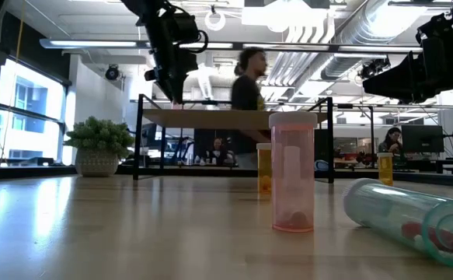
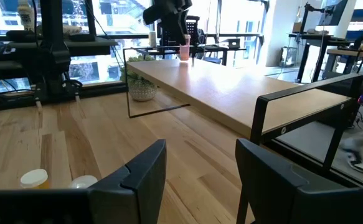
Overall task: Pick and place medicine bottles onto shelf by color
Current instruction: Put the left pink pill bottle on the shelf
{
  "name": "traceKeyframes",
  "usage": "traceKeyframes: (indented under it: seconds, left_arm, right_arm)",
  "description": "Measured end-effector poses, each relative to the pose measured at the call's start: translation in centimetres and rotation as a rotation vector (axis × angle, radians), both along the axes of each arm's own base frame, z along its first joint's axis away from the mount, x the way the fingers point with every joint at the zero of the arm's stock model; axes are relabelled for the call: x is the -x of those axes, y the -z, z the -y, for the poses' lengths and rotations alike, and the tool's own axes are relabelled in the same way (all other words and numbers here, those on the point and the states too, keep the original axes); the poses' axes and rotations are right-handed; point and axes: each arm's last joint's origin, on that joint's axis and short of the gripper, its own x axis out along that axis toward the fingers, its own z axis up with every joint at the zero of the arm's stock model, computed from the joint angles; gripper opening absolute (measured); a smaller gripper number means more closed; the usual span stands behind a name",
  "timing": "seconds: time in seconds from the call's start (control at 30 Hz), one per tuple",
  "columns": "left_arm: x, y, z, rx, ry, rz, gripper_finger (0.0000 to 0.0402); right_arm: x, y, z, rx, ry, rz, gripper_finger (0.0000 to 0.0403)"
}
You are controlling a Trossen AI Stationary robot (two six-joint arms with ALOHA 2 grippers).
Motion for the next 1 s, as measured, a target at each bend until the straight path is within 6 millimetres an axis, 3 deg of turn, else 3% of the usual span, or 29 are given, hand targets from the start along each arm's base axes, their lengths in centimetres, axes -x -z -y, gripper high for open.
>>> traceKeyframes:
  seconds: [1.0]
  left_arm:
    - [0.57,0.05,-0.25,0.068,-0.071,0.065,0.0118]
  right_arm:
    - [0.0,0.0,0.0,0.0,0.0,0.0,0.0184]
